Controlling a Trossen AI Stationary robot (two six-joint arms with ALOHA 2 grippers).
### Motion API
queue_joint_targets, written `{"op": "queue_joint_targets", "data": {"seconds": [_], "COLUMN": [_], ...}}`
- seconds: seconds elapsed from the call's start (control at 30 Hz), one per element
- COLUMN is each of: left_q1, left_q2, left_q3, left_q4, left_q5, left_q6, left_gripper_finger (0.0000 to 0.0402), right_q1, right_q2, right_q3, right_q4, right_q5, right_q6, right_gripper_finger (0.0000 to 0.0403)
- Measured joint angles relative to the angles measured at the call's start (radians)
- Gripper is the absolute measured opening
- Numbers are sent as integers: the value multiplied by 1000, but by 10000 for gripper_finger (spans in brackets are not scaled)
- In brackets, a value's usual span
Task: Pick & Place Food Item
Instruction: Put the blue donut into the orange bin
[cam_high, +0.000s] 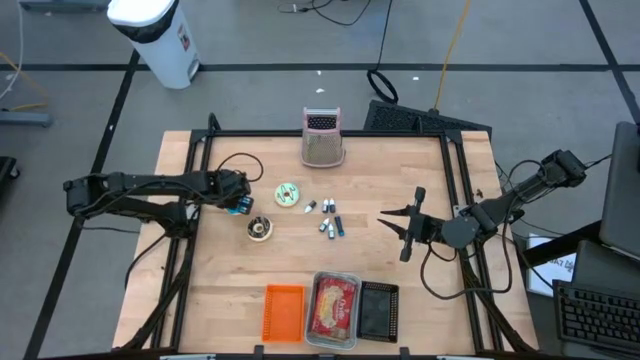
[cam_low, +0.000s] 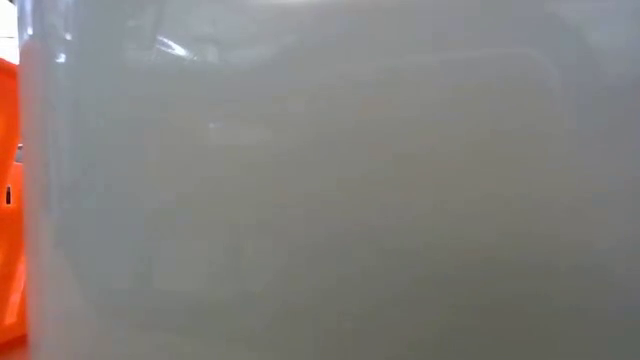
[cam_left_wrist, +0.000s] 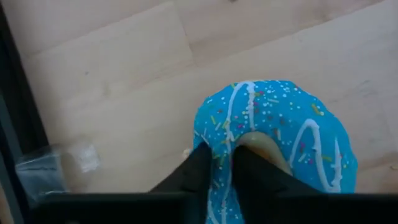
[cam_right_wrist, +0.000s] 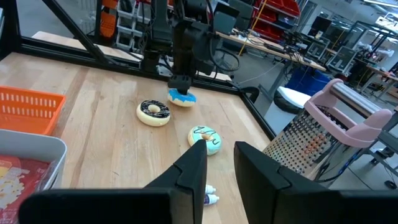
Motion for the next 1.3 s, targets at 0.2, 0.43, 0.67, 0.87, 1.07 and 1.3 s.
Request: {"op": "queue_joint_targets", "data": {"seconds": [0.2, 0.43, 0.67, 0.87, 1.07, 1.3], "left_q1": [-10, -167, -551, -834, -943, -959], "left_q2": [-70, -159, -128, 66, 375, 620], "left_q3": [29, 197, 401, 526, 700, 865], "left_q4": [-21, -100, -48, 101, 114, 129], "left_q5": [22, 148, 160, 89, 262, 471], "left_q6": [22, -2, -191, -294, -150, 21], "left_gripper_finger": [13, 7, 5, 4, 3, 5], "right_q1": [0, 0, 0, 0, 0, 0], "right_q2": [0, 0, 0, 0, 0, 0], "right_q3": [0, 0, 0, 0, 0, 0], "right_q4": [0, 0, 0, 1, 29, 52], "right_q5": [0, 0, 0, 0, 0, 1], "right_q6": [0, -1, -3, -15, -23, -22], "right_gripper_finger": [71, 71, 71, 71, 71, 71]}}
